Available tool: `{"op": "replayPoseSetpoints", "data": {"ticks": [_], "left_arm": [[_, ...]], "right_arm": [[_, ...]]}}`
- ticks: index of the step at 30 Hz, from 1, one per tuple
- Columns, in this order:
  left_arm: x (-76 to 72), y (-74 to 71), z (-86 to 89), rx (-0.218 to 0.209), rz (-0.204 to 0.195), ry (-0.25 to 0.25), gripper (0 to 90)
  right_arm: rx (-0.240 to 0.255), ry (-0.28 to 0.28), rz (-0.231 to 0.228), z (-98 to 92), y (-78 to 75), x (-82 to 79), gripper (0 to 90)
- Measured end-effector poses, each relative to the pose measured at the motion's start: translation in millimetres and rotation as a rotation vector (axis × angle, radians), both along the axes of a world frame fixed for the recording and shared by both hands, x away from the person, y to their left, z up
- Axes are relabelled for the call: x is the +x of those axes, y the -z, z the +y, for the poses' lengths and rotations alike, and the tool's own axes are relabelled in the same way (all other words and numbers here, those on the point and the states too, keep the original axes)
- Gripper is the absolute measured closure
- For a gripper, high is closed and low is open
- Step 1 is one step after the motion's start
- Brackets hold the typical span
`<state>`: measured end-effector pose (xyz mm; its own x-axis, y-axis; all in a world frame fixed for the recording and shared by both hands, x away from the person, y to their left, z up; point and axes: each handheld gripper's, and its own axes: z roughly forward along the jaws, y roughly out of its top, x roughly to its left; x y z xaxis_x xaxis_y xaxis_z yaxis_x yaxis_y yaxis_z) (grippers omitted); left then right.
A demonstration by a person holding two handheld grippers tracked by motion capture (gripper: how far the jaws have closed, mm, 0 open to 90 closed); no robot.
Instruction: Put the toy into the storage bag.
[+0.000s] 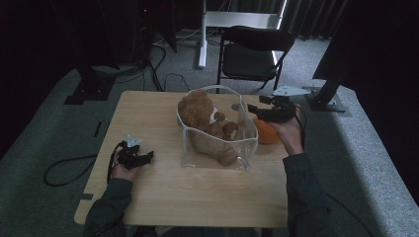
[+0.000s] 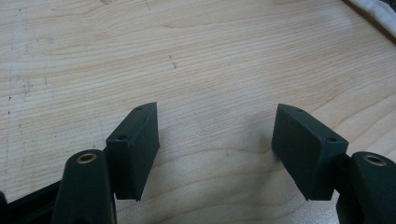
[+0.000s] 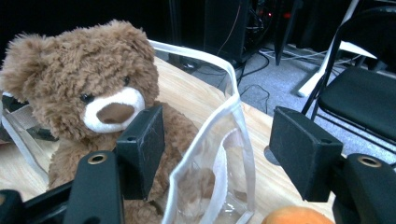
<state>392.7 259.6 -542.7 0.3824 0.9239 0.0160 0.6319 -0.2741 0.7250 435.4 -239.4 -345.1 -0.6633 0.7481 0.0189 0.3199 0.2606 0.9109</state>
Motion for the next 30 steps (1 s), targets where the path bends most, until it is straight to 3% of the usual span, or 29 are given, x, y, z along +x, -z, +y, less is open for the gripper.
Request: {"op": "replayPoseSetpoints", "data": {"ticks": [14,30], "left_arm": [[0.0,0.1,-0.1,0.000,-0.001,-0.001,32.6],[0.1,0.1,-0.2,0.000,-0.001,-0.001,32.5]], "right_arm": [[-0.007,0.075,0.023,-20.3,19.6,-1.8,29.5],[-0.037,0.125,0.058,-31.2,51.0,-0.3,32.7]]}}
